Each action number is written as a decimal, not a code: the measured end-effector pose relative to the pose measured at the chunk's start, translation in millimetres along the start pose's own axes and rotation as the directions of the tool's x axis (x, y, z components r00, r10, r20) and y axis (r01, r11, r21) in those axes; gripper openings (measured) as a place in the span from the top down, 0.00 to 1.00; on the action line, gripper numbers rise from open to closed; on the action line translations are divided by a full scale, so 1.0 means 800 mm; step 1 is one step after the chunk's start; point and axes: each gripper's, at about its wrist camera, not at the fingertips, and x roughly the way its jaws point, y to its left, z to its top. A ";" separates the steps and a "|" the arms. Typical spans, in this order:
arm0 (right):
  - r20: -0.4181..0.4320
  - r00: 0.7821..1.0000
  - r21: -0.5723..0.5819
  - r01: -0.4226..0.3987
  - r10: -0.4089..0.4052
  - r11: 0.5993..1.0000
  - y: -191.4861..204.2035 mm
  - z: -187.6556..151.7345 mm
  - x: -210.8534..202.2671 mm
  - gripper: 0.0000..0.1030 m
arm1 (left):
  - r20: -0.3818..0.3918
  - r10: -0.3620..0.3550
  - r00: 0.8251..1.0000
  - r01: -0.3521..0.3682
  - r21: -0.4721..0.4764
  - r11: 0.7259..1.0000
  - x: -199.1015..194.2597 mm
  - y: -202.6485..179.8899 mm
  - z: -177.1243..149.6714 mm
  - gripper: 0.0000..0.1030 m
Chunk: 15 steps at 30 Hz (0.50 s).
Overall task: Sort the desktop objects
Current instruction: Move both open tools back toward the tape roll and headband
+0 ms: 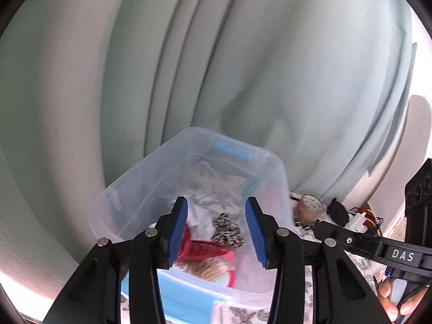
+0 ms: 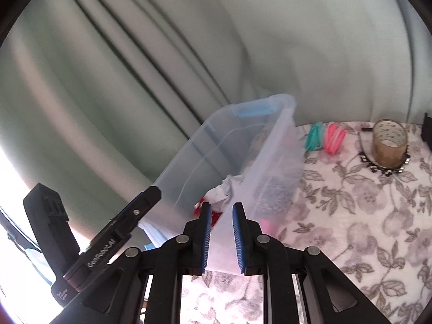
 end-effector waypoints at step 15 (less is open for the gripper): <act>0.192 0.964 0.246 0.132 -0.182 0.960 -0.151 0.014 -0.124 0.81 | -0.093 -0.164 0.982 0.180 0.215 0.960 0.032 -0.166 -0.010 0.41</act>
